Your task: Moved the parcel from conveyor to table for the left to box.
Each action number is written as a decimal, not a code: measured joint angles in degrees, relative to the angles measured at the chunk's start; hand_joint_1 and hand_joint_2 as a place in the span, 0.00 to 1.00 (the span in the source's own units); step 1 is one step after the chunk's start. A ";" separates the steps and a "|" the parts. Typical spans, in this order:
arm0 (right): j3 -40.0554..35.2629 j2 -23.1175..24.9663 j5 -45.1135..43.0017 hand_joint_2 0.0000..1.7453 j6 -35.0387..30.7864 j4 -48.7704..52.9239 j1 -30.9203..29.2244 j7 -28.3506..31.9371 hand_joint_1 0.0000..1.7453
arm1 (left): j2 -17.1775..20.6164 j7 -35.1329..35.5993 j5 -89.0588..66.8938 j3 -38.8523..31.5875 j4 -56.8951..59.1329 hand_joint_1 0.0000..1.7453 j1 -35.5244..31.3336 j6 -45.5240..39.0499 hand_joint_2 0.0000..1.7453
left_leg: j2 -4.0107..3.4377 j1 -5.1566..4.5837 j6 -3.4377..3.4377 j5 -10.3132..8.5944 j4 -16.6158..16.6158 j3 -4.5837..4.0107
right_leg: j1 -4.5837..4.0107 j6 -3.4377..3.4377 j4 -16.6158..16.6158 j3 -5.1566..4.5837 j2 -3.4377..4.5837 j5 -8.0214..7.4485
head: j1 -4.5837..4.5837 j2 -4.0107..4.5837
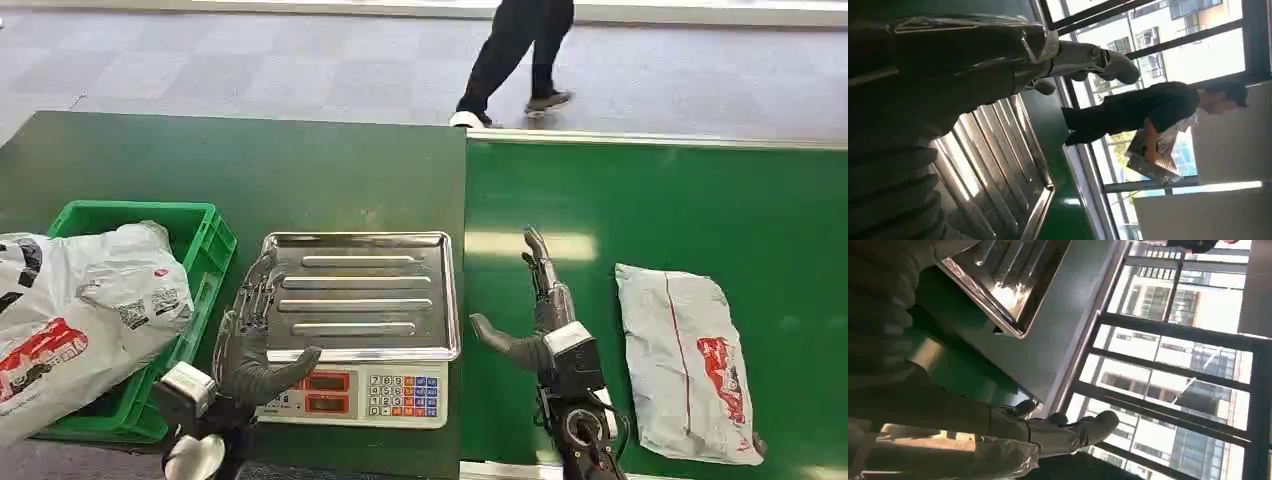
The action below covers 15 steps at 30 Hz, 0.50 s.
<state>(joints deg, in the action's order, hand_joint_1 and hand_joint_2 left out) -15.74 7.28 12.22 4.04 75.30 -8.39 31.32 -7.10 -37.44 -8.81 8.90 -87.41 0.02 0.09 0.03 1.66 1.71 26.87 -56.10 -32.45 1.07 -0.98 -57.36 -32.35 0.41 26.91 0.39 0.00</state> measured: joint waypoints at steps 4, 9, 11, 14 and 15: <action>0.04 0.00 0.02 1.00 -0.04 -0.02 0.00 0.00 0.00 | 0.00 0.00 0.00 -0.02 0.00 0.00 -0.02 0.02 1.00 | 0.00 0.00 0.00 0.00 0.00 0.00 | 0.00 0.00 0.00 0.00 0.00 0.00 | 0.00 0.00; 0.55 -0.02 1.40 1.00 -3.13 -0.24 -0.01 -0.64 0.00 | 0.00 0.00 0.00 -0.02 0.00 0.00 -0.02 0.04 1.00 | 0.00 0.00 0.00 0.00 0.00 0.00 | 0.00 0.00 0.00 -0.01 0.00 0.00 | 0.00 0.00; 1.55 -0.07 2.01 1.00 -4.83 -0.50 -0.06 -1.20 0.00 | 0.00 0.00 0.00 -0.04 0.00 0.00 -0.02 0.04 1.00 | 0.00 0.00 0.00 0.00 0.00 0.00 | 0.00 0.00 0.00 0.00 0.00 0.00 | 0.00 0.00; 2.75 -0.20 2.12 1.00 -5.29 -0.89 -0.12 -1.38 0.00 | 0.00 0.00 0.00 -0.06 0.00 0.00 -0.02 0.04 1.00 | -0.01 0.00 0.00 0.00 0.00 0.00 | 0.00 0.00 0.00 0.00 0.00 0.00 | 0.00 0.00; 2.95 -0.24 2.25 1.00 -5.49 -1.01 -0.12 -1.40 0.00 | 0.00 0.00 0.00 -0.04 0.00 0.00 -0.02 0.04 1.00 | -0.01 0.00 0.00 0.00 0.00 0.00 | 0.00 0.00 0.00 0.00 0.00 0.00 | 0.00 0.00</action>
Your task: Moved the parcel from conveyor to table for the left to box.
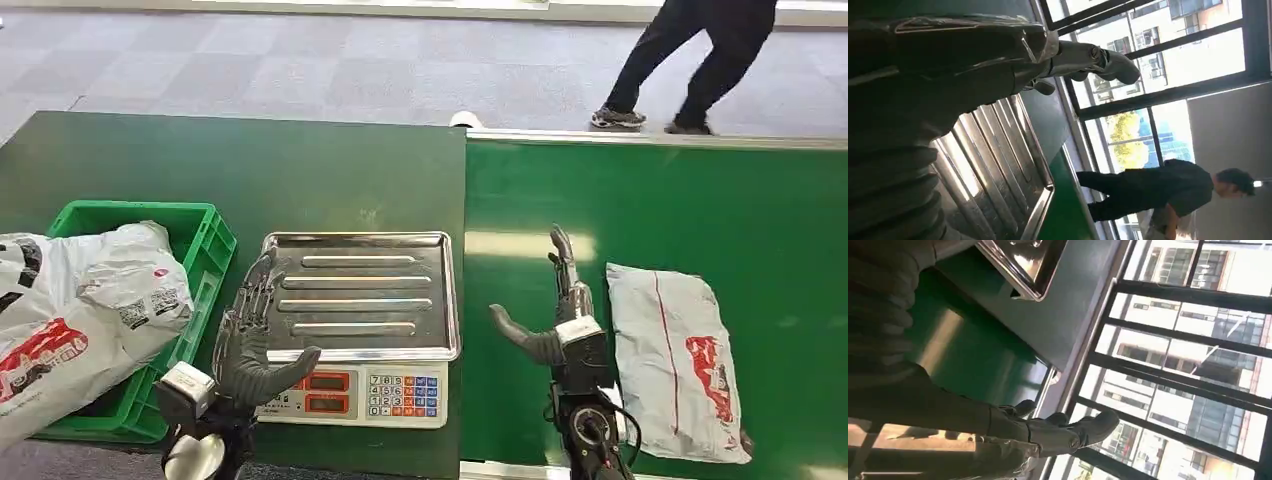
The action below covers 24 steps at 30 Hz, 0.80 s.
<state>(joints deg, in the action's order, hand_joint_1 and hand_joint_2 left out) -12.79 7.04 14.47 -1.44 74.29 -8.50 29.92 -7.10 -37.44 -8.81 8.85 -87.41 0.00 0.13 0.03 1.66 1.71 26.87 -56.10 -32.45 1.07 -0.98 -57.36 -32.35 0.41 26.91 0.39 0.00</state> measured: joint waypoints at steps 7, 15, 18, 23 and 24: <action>4.06 -0.28 2.05 1.00 -4.59 -0.94 -0.28 -1.09 0.00 | 0.00 0.02 -0.06 -0.11 0.00 0.00 0.06 0.06 1.00 | 0.01 0.00 0.00 0.00 0.00 0.00 | 0.00 0.00 0.00 0.01 0.00 0.00 | 0.00 0.00; 9.55 -0.42 11.02 1.00 -8.11 -3.08 -1.79 -6.12 0.00 | -0.04 0.77 -1.05 -0.59 -0.35 0.00 0.25 0.48 1.00 | 0.00 0.00 0.00 0.00 0.00 0.01 | 0.00 0.00 0.00 0.01 0.00 -0.01 | 0.00 0.00; 11.30 -0.44 14.07 1.00 -9.22 -4.43 -2.55 -8.15 0.00 | -0.18 1.05 -1.16 -0.89 -0.65 0.00 0.34 0.57 1.00 | 0.01 0.00 0.00 0.00 0.00 0.01 | 0.00 0.00 0.00 0.02 0.00 -0.01 | 0.00 0.00; 13.03 -0.46 16.22 1.00 -10.73 -5.95 -3.23 -9.60 0.00 | -0.31 1.20 -1.38 -1.09 -1.01 0.00 0.44 0.61 1.00 | 0.01 0.00 0.00 0.00 0.00 0.00 | 0.00 0.00 0.00 0.01 0.00 -0.01 | 0.02 0.00; 13.40 -0.46 17.56 1.00 -11.59 -6.43 -3.42 -10.43 0.00 | -0.35 1.29 -1.46 -1.16 -1.05 0.00 0.50 0.65 1.00 | 0.01 0.00 0.00 0.00 0.00 0.00 | 0.00 0.00 0.00 0.01 0.00 -0.01 | 0.02 0.00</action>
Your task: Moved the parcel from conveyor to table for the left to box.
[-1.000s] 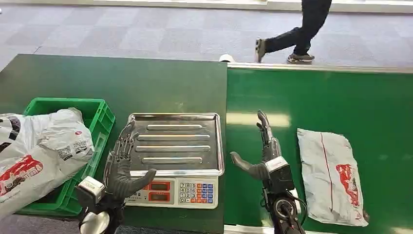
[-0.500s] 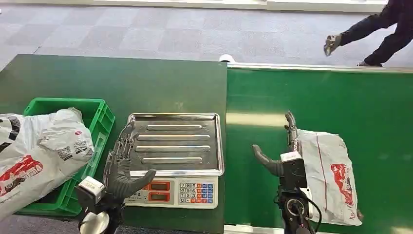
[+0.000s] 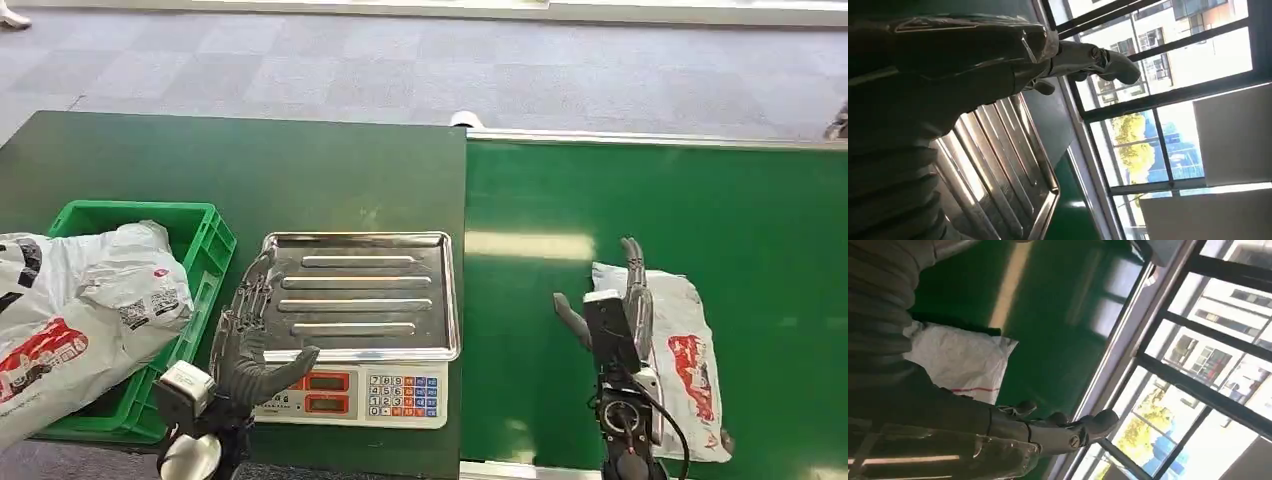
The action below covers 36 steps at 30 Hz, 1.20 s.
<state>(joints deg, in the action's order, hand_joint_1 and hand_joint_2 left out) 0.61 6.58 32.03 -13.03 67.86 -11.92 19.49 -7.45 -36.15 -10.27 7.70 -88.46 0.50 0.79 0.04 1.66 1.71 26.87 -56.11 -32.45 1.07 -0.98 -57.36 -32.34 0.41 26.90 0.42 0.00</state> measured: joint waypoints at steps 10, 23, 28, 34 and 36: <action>5.71 -0.79 12.10 1.00 -5.90 -9.77 -3.52 -7.76 0.00 | -0.44 1.20 -0.29 -0.53 -0.46 0.00 0.19 0.81 1.00 | 0.00 0.00 0.00 -0.01 -0.01 0.02 | 0.00 0.00 0.00 0.01 0.00 -0.01 | -0.02 0.00; 10.16 -1.68 13.72 1.00 -6.86 -17.40 -5.54 -9.02 0.00 | -1.07 1.64 -0.35 -0.74 -0.46 0.00 -0.66 1.44 1.00 | 0.00 0.00 0.00 0.00 -0.01 0.02 | 0.00 0.00 0.00 0.00 0.00 -0.01 | 0.00 0.00; 11.30 -1.77 13.76 1.00 -6.86 -19.12 -5.95 -8.91 0.00 | -1.09 1.81 -0.44 -0.72 -0.46 0.00 -0.74 1.58 1.00 | 0.00 0.00 0.00 -0.01 -0.01 0.02 | 0.00 -0.01 0.00 0.01 0.00 -0.01 | -0.02 0.00; 11.95 -1.77 13.94 1.00 -6.82 -20.26 -6.26 -8.91 0.00 | -1.11 1.84 -0.44 -0.72 -0.44 0.00 -0.78 1.58 1.00 | 0.00 0.00 0.00 0.00 -0.01 0.02 | 0.00 -0.01 0.00 0.00 0.00 -0.01 | 0.00 0.00; 12.19 -1.77 15.25 1.00 -6.84 -20.52 -6.35 -9.65 0.00 | -1.11 1.84 -0.44 -0.70 -0.41 0.00 -0.80 1.58 1.00 | 0.00 0.00 0.00 0.00 -0.01 0.02 | 0.00 -0.01 0.00 0.01 0.00 -0.01 | 0.00 0.00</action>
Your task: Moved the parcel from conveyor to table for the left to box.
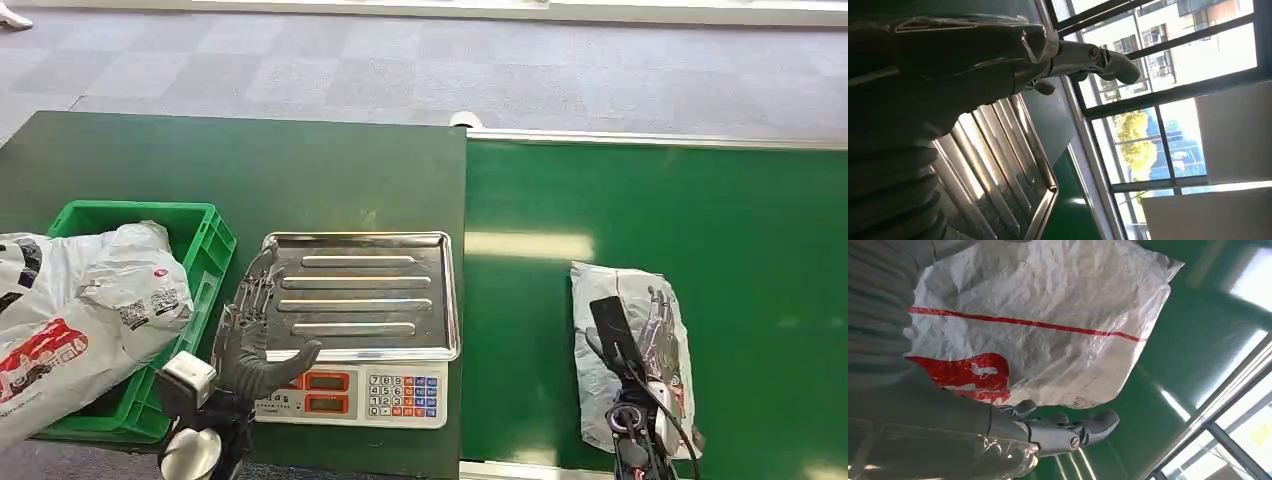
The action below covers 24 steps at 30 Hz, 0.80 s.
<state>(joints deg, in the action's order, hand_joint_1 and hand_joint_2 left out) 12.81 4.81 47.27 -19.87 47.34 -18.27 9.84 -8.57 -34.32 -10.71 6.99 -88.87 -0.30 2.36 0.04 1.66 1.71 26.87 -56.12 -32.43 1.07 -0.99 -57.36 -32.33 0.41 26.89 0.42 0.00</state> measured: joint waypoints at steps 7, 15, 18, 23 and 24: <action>0.48 0.22 4.86 1.00 2.63 -0.57 -0.47 -5.25 0.00 | 0.02 0.09 0.09 0.13 0.15 0.00 -0.74 -0.18 1.00 | 0.00 0.00 0.00 0.00 0.00 0.01 | 0.00 0.00 0.00 0.02 0.00 0.00 | -0.02 0.00; 0.74 0.70 8.33 1.00 9.20 -2.80 -2.20 -12.42 0.00 | -0.04 0.98 0.11 0.15 0.46 0.00 -1.98 -0.85 1.00 | 0.00 0.00 0.00 0.00 0.00 0.01 | 0.00 0.00 0.00 0.02 0.00 0.00 | -0.02 0.00; 0.74 0.83 8.38 1.00 10.25 -3.52 -2.63 -12.72 0.00 | -0.09 1.11 0.11 0.13 0.61 0.00 -2.09 -0.98 1.00 | 0.00 0.00 0.00 0.00 0.00 0.01 | 0.00 0.00 0.00 0.02 0.00 0.00 | -0.02 0.00; 0.59 1.01 8.38 1.00 11.71 -4.28 -3.13 -12.72 0.00 | -0.09 1.31 0.11 0.07 0.66 0.00 -2.15 -1.16 1.00 | 0.00 0.00 0.00 0.00 0.00 0.01 | 0.00 0.00 0.00 0.02 0.00 0.00 | 0.00 0.00; 0.41 1.01 8.35 1.00 12.00 -4.46 -3.32 -12.72 0.00 | -0.09 1.33 0.11 0.04 0.66 0.00 -2.18 -1.18 1.00 | -0.01 0.00 0.00 0.00 0.00 0.01 | 0.00 0.00 0.00 0.02 0.00 0.00 | 0.00 0.00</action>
<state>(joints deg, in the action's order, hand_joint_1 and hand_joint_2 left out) 13.22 5.81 55.63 -7.87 42.88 -21.59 -2.89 -8.66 -32.98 -10.60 7.04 -88.21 -2.49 1.18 0.04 1.66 1.71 26.87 -56.12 -32.42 1.07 -0.99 -57.36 -32.31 0.41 26.89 0.42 0.00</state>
